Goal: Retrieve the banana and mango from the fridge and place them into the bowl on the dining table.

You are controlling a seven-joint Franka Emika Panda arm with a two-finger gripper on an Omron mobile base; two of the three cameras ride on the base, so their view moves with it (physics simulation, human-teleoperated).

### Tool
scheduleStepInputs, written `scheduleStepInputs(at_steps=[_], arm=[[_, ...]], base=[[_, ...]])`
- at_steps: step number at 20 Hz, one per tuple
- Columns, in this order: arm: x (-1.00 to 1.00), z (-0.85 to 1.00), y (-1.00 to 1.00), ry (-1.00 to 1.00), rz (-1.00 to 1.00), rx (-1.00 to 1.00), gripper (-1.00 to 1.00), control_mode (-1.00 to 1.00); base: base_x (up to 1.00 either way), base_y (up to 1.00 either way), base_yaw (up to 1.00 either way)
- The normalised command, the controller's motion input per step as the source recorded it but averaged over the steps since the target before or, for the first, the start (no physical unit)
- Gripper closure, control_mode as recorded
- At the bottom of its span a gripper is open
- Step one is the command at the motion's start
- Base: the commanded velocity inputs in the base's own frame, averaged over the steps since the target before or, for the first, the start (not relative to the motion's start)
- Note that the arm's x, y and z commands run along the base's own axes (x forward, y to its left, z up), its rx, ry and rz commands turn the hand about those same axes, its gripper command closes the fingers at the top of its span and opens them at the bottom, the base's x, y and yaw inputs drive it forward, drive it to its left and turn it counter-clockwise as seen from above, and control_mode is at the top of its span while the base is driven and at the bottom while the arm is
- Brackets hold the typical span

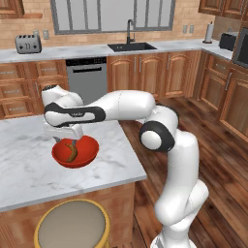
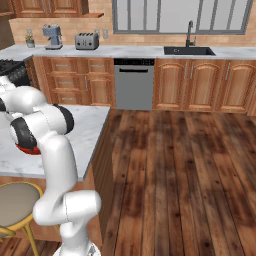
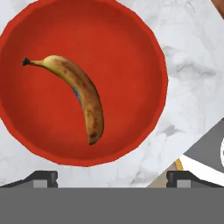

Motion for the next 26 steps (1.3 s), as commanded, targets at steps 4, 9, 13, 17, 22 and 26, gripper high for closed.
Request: scheduleStepInputs(at_steps=[4, 9, 13, 17, 22, 26], arm=[[-0.6, 0.99, -0.59, -0.09, -0.13, 0.0, -1.0, -1.0], [-0.21, 0.82, -0.85, -0.14, -0.12, 0.0, -1.0, -1.0], [-0.36, 0.68, -0.98, -0.16, 0.01, 0.0, -1.0, -1.0], [-0.86, 0.28, -1.0, -0.18, 0.29, 0.0, -1.0, -1.0], [-0.85, 0.08, -1.0, -0.11, 0.59, 0.0, -1.0, -1.0], [-0.64, 0.14, -1.0, -0.16, 0.72, 0.0, -1.0, -1.0]], base=[[0.0, 0.0, 0.0], [0.0, 0.0, 0.0], [0.0, 0.0, 0.0], [0.0, 0.0, 0.0], [0.0, 0.0, 0.0], [0.0, 0.0, 0.0]])
